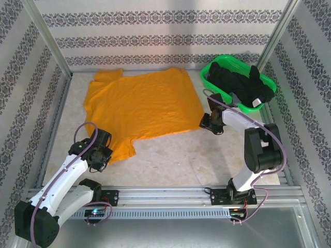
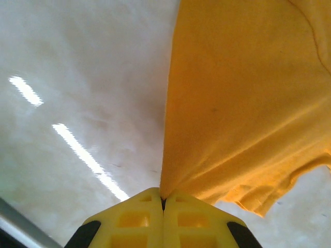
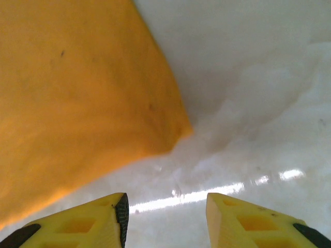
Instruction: Fold and stack the t-shirts
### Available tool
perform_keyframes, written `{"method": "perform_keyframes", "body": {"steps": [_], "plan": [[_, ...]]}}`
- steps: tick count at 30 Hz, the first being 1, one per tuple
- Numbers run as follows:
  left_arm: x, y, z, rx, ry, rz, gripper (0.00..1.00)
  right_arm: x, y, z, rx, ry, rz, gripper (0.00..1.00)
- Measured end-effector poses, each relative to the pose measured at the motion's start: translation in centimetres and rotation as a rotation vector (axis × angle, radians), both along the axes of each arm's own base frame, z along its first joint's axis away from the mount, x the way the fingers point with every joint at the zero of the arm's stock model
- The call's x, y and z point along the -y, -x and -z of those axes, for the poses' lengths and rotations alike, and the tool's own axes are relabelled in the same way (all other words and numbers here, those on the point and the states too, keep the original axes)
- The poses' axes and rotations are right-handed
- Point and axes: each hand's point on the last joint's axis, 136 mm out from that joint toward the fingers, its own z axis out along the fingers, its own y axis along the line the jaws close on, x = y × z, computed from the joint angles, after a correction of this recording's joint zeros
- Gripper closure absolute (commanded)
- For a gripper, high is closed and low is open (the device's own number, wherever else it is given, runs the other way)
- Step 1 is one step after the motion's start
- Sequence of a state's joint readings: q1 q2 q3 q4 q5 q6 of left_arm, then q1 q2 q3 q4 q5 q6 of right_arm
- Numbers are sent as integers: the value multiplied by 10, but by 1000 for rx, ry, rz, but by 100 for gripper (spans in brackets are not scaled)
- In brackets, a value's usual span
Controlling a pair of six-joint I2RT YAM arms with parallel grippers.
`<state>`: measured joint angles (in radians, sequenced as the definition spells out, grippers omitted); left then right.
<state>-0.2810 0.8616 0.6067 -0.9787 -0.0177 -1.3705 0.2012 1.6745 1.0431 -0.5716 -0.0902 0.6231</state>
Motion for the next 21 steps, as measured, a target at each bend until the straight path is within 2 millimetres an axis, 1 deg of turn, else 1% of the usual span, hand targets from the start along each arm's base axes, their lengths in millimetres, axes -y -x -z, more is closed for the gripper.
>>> {"method": "perform_keyframes", "body": {"steps": [3,6,8,14,17,21], "plan": [[-9,5,-2,-13,-42,-16,100,-1,-7,6,-14,9,-5,58],[-16,5,-4,-12,-67,-36,100,-1,-14,8,-14,15,-14,64],[-18,5,-4,-10,-73,-43,100,-1,-14,10,-18,17,-18,67],[-19,5,-4,-10,-77,-45,100,-2,-7,13,-42,23,-24,67],[-19,5,-4,-10,-77,-45,100,-2,2,17,-60,27,-29,67],[-22,5,-4,-10,-86,-55,100,-4,3,17,-63,27,-36,66]]}}
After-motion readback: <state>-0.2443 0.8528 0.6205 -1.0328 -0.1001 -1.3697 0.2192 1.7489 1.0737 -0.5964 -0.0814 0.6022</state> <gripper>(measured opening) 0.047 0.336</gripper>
